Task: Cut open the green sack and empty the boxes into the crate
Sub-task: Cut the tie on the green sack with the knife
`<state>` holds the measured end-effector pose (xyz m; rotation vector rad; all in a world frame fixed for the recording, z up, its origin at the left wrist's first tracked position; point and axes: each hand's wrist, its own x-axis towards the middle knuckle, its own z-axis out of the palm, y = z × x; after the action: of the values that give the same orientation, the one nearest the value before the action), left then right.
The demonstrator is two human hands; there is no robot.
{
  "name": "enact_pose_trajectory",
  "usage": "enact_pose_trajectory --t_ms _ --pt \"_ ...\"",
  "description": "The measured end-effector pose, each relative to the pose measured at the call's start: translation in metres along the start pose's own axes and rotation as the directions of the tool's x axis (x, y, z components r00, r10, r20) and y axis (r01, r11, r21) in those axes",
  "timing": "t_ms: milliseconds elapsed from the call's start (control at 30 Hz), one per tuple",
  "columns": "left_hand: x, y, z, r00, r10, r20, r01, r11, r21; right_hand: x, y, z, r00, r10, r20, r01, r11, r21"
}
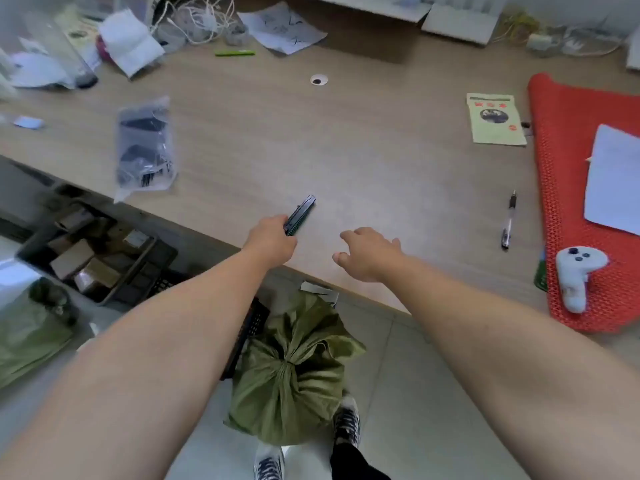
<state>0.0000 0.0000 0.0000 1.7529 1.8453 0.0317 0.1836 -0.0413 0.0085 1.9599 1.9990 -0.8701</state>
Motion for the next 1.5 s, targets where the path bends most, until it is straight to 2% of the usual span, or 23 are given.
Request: enact_pose_trajectory --t_ms 133,367,500,700,833,900,1067,1267,1500 --pt "0.024 -0.002 0.014 0.998 -0.059 0.011 0.059 0.998 0.032 0.015 0.015 0.006 0.998 -0.019 0.057 0.021 0.999 -0.037" --pt "0.039 -0.006 0.047 0.992 -0.122 -0.042 0.126 0.986 0.11 0.033 0.03 0.019 0.999 -0.047 -0.027 0.045 0.995 -0.084" --pt "0.037 -0.004 0.056 0.986 -0.137 -0.093 0.149 0.98 0.135 0.035 0.037 0.022 0.999 -0.034 -0.031 0.033 0.999 -0.028" --pt "0.043 0.001 0.06 0.982 -0.138 -0.13 0.149 0.986 0.078 0.034 0.042 0.023 1.0 -0.016 -0.025 0.017 0.999 0.037" --pt "0.044 0.007 0.057 0.982 -0.184 -0.045 0.189 0.971 0.146 0.032 0.042 0.025 1.0 -0.011 -0.019 0.012 0.999 0.048" --pt "0.042 0.009 0.056 0.977 -0.213 0.006 0.211 0.969 0.128 0.03 0.042 0.026 1.0 -0.01 -0.021 0.011 0.999 0.05" --pt "0.026 0.006 0.054 0.971 -0.202 0.128 0.184 0.973 0.14 0.023 0.036 0.026 0.998 -0.026 -0.049 0.028 0.998 0.051" --pt "-0.006 -0.003 0.039 0.972 -0.199 0.122 0.193 0.979 0.057 0.003 0.006 0.033 0.995 -0.043 -0.086 0.054 0.99 0.129" --pt "-0.071 -0.051 0.024 0.987 -0.099 0.125 0.105 0.993 -0.047 -0.039 -0.038 0.08 0.999 -0.047 -0.009 0.048 0.992 0.117"
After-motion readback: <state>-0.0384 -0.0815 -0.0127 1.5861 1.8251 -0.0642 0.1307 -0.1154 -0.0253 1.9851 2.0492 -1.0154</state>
